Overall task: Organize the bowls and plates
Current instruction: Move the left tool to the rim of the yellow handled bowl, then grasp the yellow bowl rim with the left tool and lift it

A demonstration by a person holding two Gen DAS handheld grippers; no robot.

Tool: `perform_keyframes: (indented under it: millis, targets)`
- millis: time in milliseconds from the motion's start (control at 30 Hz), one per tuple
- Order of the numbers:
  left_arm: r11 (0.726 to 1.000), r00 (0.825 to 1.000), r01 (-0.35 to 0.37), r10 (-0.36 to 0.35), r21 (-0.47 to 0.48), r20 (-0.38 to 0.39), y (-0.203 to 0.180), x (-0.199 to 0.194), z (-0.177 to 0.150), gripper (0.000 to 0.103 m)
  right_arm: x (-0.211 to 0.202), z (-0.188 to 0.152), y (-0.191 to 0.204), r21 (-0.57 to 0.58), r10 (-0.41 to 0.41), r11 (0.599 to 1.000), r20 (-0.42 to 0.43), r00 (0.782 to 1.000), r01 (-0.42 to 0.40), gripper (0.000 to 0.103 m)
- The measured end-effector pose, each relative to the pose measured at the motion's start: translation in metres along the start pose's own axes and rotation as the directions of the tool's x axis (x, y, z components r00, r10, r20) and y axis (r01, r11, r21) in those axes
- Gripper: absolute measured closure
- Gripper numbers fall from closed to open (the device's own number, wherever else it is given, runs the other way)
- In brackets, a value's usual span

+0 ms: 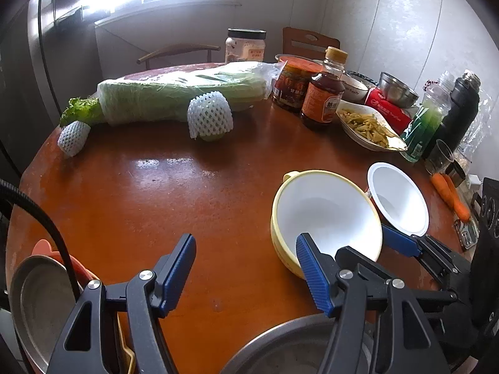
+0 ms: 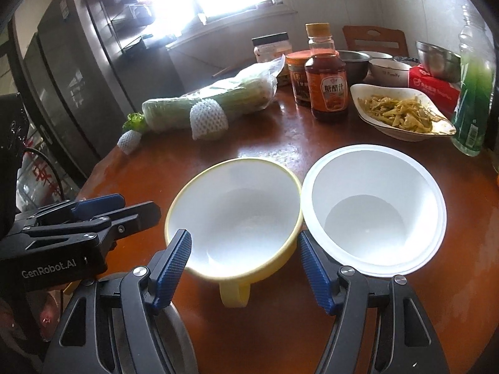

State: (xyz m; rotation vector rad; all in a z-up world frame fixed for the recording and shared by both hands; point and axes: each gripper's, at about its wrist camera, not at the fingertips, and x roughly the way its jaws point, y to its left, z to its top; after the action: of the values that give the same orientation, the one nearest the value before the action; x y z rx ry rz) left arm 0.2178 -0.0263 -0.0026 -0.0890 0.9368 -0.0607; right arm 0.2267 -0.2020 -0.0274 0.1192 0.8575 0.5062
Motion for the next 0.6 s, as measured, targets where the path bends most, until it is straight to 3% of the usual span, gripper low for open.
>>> perform_keyframes:
  millis: [367, 600]
  targets:
    - [0.997, 0.993, 0.074, -0.077, -0.035, -0.086, 0.002, 0.029, 0.009, 0.037, 0.015, 0.010, -0.007, -0.033, 0.001, 0.999, -0.024, 1.000, -0.002, 0.031]
    - [0.994, 0.988, 0.101, -0.106, -0.044, -0.111, 0.000, 0.041, 0.009, 0.053, 0.017, 0.011, -0.006, -0.050, 0.011, 0.999, -0.027, 1.000, -0.013, 0.036]
